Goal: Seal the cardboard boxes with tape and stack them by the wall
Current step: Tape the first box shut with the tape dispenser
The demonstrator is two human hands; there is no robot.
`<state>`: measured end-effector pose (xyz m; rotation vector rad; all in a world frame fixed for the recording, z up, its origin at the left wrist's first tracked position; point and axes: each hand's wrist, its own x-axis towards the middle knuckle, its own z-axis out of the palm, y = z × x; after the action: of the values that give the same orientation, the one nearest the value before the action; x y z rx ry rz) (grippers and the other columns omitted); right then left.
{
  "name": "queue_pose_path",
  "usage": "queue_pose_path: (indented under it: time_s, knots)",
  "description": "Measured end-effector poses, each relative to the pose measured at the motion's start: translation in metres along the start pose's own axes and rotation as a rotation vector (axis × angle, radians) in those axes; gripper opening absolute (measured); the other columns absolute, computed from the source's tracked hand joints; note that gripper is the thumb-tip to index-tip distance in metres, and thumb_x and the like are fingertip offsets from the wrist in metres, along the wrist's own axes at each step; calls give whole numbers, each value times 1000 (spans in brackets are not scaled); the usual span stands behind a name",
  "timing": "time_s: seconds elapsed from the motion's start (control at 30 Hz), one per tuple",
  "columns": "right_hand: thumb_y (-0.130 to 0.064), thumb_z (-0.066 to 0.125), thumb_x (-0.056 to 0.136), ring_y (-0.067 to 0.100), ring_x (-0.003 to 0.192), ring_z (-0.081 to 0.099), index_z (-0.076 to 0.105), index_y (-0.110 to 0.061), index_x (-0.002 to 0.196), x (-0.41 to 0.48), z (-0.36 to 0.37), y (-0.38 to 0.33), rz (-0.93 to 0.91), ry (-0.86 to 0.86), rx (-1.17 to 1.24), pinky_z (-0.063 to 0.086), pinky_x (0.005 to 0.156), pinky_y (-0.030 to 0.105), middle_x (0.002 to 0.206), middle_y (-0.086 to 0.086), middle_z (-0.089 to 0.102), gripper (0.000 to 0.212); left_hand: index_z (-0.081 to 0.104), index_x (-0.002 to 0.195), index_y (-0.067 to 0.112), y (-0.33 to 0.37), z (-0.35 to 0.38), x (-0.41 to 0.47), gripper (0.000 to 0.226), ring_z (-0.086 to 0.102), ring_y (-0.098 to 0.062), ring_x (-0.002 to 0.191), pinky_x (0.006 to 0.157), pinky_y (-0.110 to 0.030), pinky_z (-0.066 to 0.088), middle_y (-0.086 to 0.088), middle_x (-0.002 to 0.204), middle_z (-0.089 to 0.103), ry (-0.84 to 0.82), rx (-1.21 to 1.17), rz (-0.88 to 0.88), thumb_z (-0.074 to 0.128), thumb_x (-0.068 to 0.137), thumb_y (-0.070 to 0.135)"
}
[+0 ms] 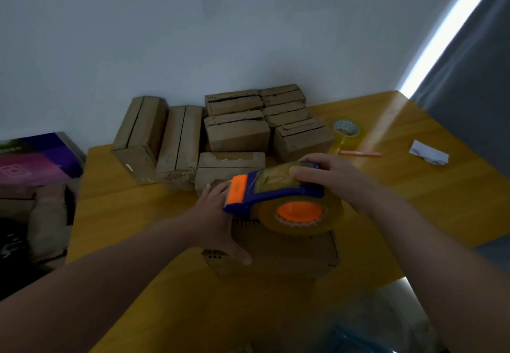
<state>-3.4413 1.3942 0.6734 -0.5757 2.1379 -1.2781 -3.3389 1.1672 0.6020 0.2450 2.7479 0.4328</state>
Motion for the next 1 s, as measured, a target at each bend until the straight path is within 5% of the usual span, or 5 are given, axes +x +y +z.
queue_pose_path:
  time_s: [0.27,0.53,0.77,0.9,1.0]
  knots:
    - [-62,62,64,14,82,67,66,-27,94,-2,-4,-1,-11,-34,-22,52,75,26,90,1,70,46,2,150,42,0,3,6,134,-2,-17,147,116,-58,-3,9,159,5,33,23,7,63,39,86]
    - [-56,69,60,16,74,68,69,-22,91,-31,-65,15,-2,-55,-94,52,64,24,83,1,69,46,17,148,27,16,-9,7,122,20,-15,140,118,-53,5,6,151,22,-8,195,-5,72,51,76]
    - [-47,68,66,16,67,67,67,-23,79,-37,-59,26,-53,41,-20,51,64,29,70,-3,68,28,5,152,21,34,-15,11,125,8,-21,145,117,-48,-4,-1,157,9,-110,262,-34,75,59,69]
    - [-48,81,64,18,68,67,66,-22,80,-39,-54,23,-77,46,-23,52,65,29,72,1,68,34,0,152,25,50,-7,19,132,-1,-20,147,115,-58,-7,6,160,-1,-107,202,-42,74,55,73]
    - [-50,68,62,12,65,65,65,-21,82,-41,-53,19,-78,52,-22,51,62,25,72,0,67,36,0,152,24,54,-5,22,129,-1,-21,147,115,-59,-6,4,160,0,-81,201,-69,75,57,70]
